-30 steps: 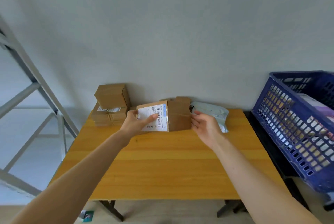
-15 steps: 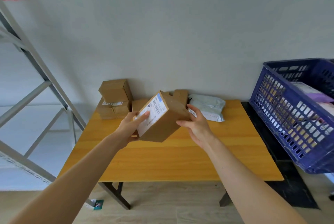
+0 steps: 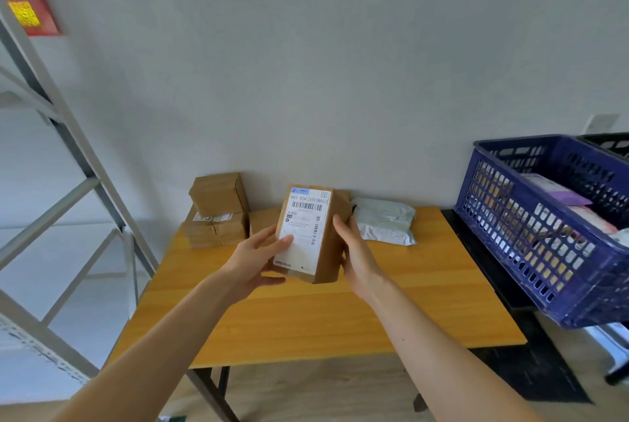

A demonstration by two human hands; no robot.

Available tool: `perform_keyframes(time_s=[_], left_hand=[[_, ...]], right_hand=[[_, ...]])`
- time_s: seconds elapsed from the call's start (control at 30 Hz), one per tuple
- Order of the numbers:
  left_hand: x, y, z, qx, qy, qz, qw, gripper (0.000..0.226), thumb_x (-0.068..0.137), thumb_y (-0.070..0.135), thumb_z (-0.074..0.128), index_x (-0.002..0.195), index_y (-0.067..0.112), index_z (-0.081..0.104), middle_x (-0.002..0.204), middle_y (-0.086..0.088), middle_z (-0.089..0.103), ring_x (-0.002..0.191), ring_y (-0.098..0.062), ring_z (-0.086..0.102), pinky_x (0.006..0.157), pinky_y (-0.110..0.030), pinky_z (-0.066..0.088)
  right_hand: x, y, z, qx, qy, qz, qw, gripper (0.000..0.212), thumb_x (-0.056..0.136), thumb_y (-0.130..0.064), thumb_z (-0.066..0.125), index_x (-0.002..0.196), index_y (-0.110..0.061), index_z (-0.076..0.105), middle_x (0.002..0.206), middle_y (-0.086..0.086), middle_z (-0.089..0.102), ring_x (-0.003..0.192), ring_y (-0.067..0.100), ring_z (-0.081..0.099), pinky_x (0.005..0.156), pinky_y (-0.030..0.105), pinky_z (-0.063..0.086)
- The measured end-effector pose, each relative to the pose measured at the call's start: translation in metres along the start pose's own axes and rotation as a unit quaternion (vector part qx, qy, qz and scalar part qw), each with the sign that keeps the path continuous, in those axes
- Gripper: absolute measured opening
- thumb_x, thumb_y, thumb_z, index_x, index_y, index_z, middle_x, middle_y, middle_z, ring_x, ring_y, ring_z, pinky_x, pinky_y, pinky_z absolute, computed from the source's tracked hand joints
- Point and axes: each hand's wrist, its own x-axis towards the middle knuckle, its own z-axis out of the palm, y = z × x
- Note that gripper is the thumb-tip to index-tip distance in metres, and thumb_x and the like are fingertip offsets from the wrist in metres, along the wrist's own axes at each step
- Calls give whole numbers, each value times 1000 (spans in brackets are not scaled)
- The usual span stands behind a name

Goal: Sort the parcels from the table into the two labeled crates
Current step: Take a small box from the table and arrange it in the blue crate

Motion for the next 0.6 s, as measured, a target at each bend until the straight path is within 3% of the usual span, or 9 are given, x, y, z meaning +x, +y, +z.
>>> perform_keyframes(time_s=[0.07,0.17,0.27,0.43,0.6], left_hand=[[-4,2,-7,10,-21,4,1000,63,72,41,77,130,42,52,107,-7,72,97,-30,70,88,-50,55],[-13,3,-18,23,-61,5,998,59,74,43,76,127,49,52,109,-2,72,101,-29,68,92,-50,51],[-25,1,-31,17,-93,10,996,55,76,38,76,123,52,52,112,0,71,102,-27,69,96,-50,49],[-49,-7,-42,25,-120,33,992,62,78,33,74,132,50,48,122,11,66,107,-20,67,98,-47,47],[-69,-16,-47,29,-147,42,988,64,80,32,72,134,49,45,123,12,66,108,-19,66,100,-51,45]], right_hand=[[-8,1,8,-16,-29,-6,999,60,75,-48,75,127,-51,44,120,-24,65,103,-9,61,74,13,51],[-18,7,17,-21,-24,-25,999,67,74,-36,77,132,-42,46,125,-15,65,109,0,62,85,24,46],[-31,10,27,-11,-3,-44,999,58,78,-34,73,130,-42,50,125,-11,65,113,6,62,89,27,45],[-56,20,46,9,42,-68,997,48,91,-20,62,136,-28,52,128,-4,64,122,19,58,107,48,41],[-85,30,60,-4,73,-73,995,49,90,-19,63,136,-28,52,128,-5,64,121,18,59,100,40,46]])
